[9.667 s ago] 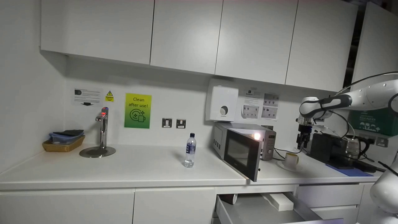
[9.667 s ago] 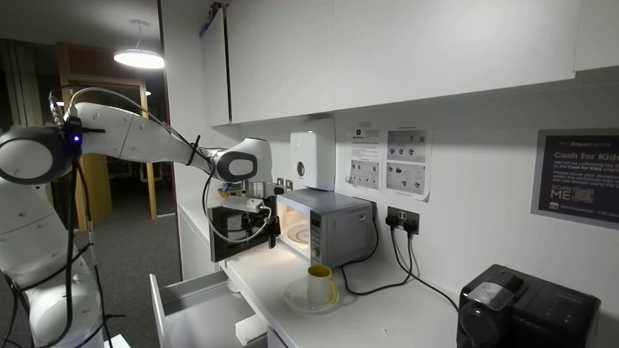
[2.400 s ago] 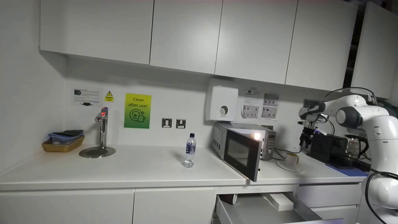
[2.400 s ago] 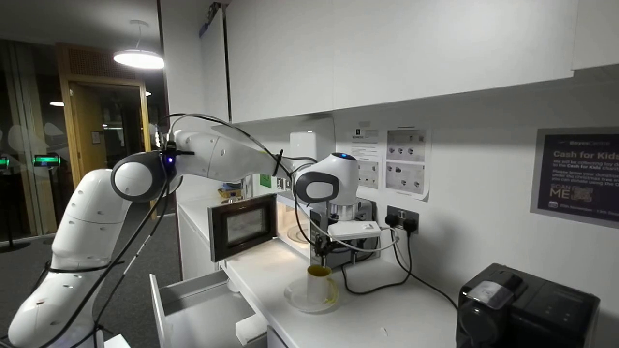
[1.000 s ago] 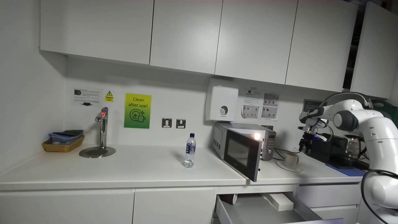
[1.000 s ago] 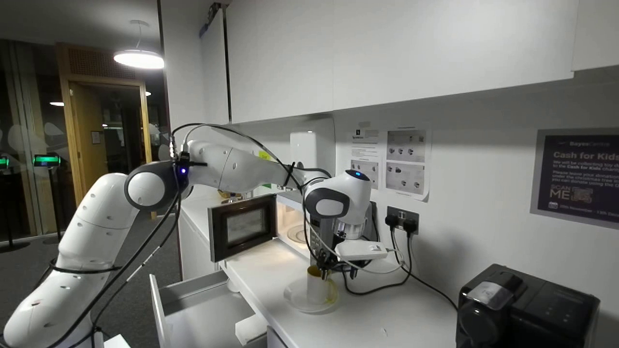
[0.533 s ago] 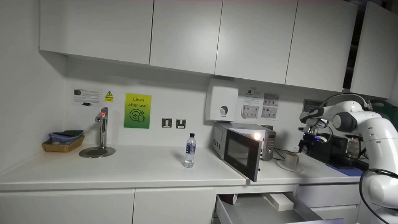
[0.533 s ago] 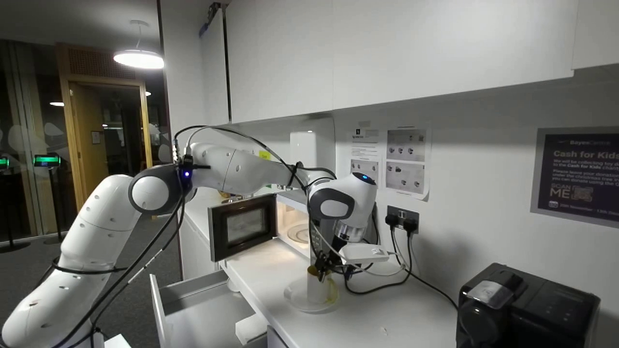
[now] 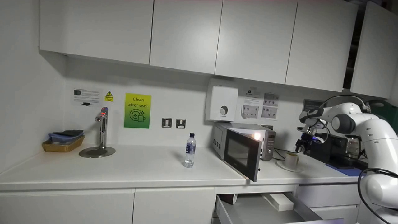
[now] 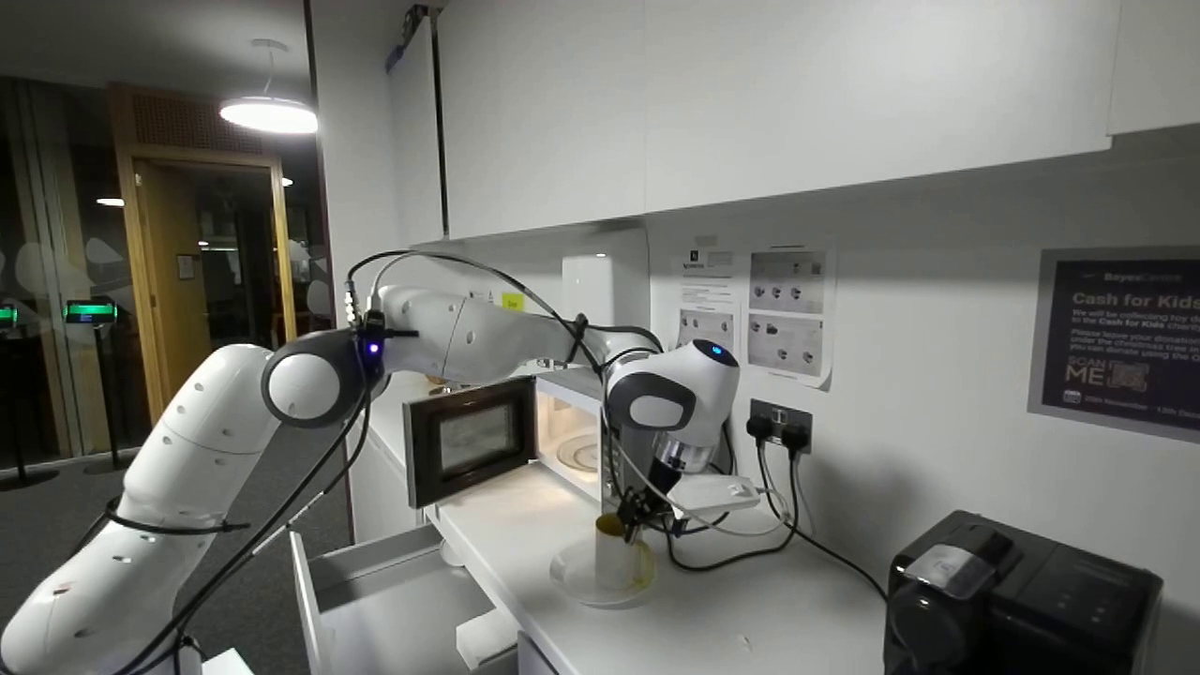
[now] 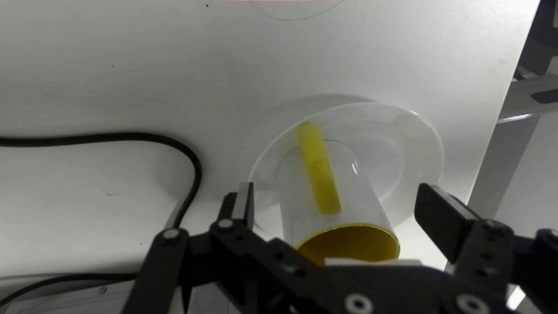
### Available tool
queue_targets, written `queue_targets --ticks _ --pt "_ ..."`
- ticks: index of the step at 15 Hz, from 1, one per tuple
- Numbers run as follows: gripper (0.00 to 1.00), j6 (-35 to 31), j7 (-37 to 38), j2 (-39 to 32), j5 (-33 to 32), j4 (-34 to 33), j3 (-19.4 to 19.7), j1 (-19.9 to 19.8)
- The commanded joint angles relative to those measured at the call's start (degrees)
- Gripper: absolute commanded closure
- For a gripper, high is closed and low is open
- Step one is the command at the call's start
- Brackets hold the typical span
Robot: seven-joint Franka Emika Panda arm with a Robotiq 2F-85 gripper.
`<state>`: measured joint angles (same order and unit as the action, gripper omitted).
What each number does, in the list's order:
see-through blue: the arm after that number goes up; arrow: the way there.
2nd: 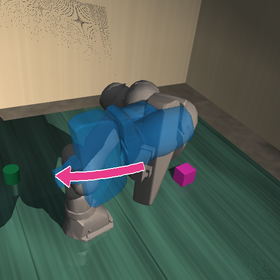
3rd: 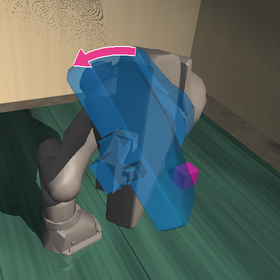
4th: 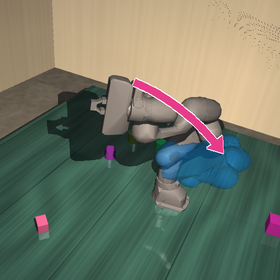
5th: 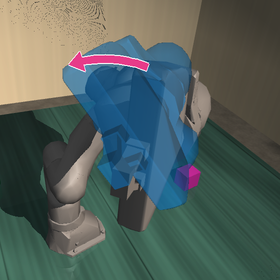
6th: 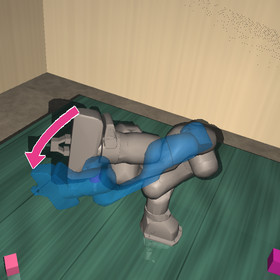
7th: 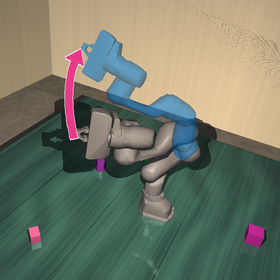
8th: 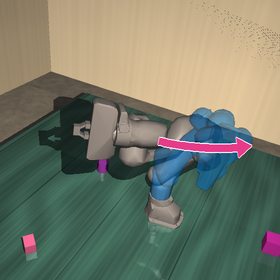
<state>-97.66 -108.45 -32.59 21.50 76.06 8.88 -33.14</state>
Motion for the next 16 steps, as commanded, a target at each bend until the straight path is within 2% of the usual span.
queue_targets --ticks 1,14,16 --pt "0.00 0.0 0.0 -0.1 0.0 0.1 0.0 0.1" --pt "0.00 0.0 0.0 -0.1 0.0 0.1 0.0 0.1" --pt "0.00 -0.1 -0.3 -0.8 0.4 -0.7 -0.9 -0.7"
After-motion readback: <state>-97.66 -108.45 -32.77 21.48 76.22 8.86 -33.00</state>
